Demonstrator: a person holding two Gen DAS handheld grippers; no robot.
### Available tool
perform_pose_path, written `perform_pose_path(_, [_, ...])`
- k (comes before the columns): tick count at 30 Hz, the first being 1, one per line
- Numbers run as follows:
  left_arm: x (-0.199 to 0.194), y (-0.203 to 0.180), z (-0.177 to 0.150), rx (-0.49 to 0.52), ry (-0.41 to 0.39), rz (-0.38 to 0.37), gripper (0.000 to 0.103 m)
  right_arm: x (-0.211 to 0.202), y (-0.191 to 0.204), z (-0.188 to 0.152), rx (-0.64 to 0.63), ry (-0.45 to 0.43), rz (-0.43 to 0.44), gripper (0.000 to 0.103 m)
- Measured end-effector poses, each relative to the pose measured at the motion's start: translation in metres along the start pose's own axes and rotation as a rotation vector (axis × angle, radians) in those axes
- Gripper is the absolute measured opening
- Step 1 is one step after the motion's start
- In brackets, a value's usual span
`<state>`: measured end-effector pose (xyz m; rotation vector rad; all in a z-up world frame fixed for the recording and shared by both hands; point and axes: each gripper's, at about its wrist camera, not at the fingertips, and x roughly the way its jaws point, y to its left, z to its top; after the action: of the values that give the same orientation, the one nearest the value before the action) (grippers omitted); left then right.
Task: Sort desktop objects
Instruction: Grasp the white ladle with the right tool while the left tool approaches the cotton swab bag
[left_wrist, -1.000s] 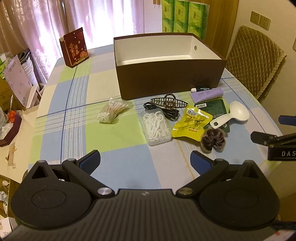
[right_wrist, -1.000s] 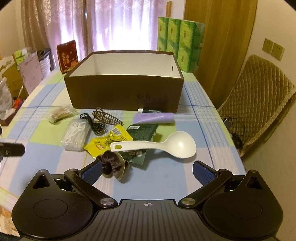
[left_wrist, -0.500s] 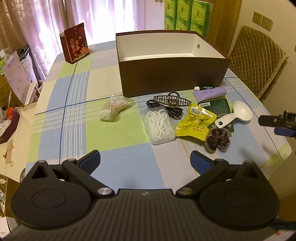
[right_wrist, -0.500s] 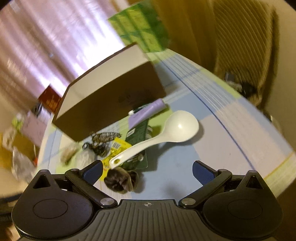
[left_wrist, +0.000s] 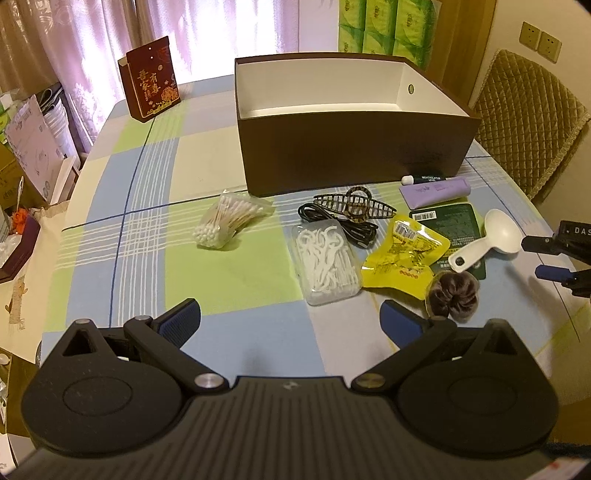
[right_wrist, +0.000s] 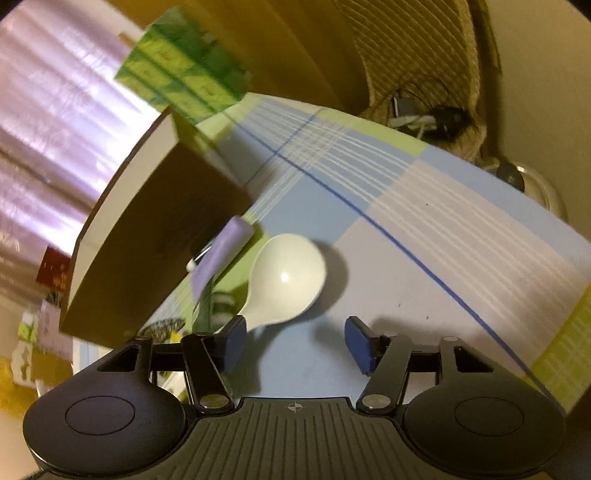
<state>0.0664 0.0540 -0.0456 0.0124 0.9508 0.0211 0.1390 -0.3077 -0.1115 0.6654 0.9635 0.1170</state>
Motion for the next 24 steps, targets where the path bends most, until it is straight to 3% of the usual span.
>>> perform_pose_path(6, [0.012,-0.004,0.010,-0.019,0.012,0.013,0.102,0.019,-0.018,0.016,0.096,0.030,0.018,0.046])
perform_pose_path(16, [0.031,0.001,0.019,-0.057,0.034,0.067,0.102,0.042,-0.023,0.036,0.141,0.058,0.064,0.028])
perform_pose_path(19, [0.036,0.004,0.021,-0.065,0.040,0.081,0.102,0.050,-0.021,0.040,0.128,0.081,0.068,0.017])
perform_pose_path(20, [0.038,0.005,0.022,-0.067,0.042,0.085,0.102,0.053,-0.021,0.040,0.120,0.092,0.063,0.008])
perform_pose_path(24, [0.045,0.008,0.024,-0.067,0.046,0.098,0.102,0.058,-0.027,0.043,0.145,0.115,0.077,0.002])
